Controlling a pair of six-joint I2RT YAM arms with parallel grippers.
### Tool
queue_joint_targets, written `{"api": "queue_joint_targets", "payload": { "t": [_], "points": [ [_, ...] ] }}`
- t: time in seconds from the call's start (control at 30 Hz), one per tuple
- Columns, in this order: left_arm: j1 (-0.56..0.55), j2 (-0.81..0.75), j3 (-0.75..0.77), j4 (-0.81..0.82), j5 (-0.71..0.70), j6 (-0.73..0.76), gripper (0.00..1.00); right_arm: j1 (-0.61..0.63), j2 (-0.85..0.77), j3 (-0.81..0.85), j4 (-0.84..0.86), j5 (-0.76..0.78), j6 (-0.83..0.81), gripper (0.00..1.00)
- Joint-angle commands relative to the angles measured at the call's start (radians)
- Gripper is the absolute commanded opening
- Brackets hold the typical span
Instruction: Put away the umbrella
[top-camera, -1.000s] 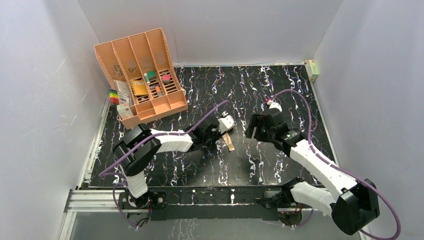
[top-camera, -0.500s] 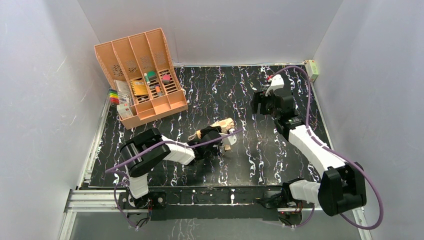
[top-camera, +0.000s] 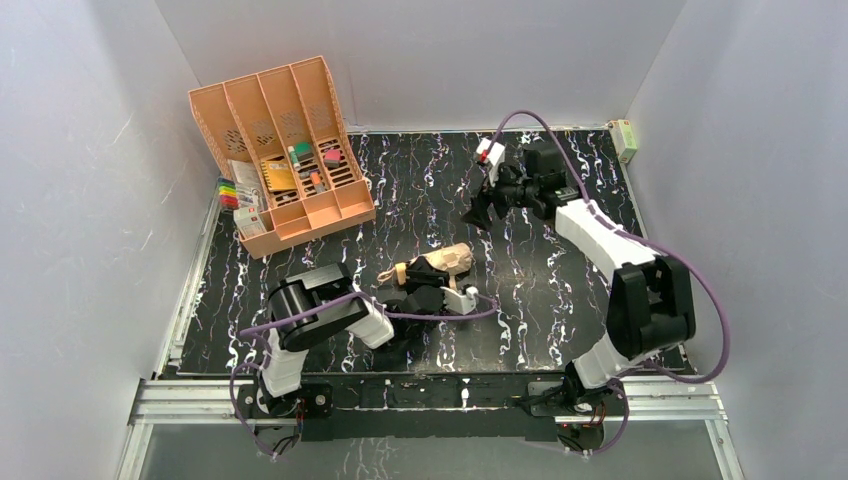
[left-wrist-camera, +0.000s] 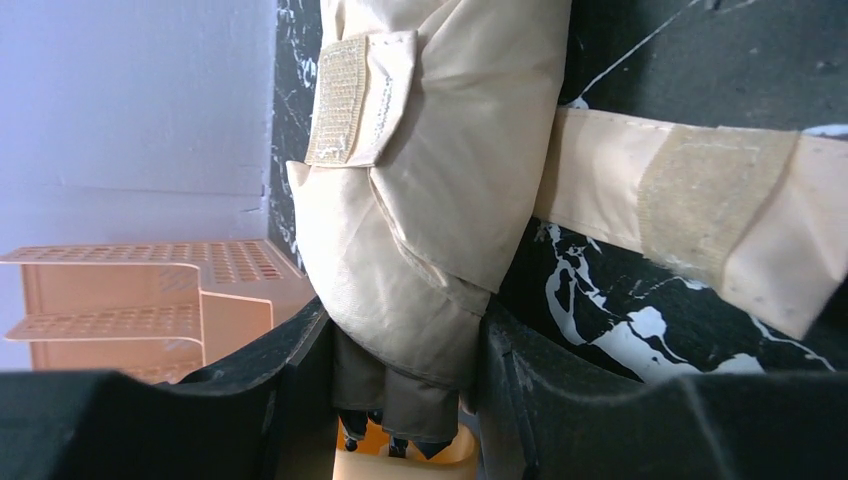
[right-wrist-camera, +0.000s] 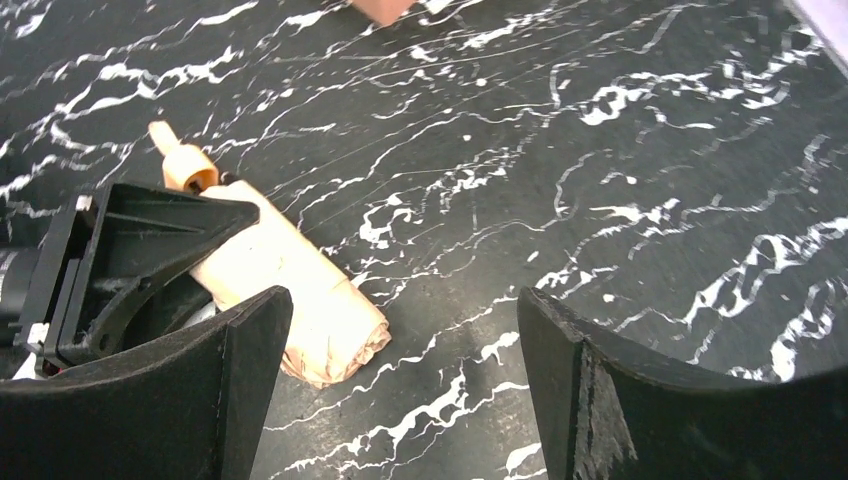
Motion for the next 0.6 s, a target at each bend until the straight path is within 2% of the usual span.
{"api": "queue_joint_targets", "payload": {
  "t": [0.0, 0.3, 0.57],
  "points": [
    [-0.031, 0.109, -0.087, -0.125, 0.031, 0.047, 0.00, 0.028, 0.074, 0.115, -0.250, -0.163, -0.226, 0.92],
    [-0.051, 0.130, -0.104, -0.115, 0.042, 0.059, 0.00, 0.109, 0.214, 0.209, -0.503, -0.206, -0.442, 0.93],
    [-0.059, 0.127, -0.110, -0.116, 0.048, 0.062, 0.00, 0.157, 0.291, 0.225, -0.526, -0.097, -0.497, 0.94]
  ]
}}
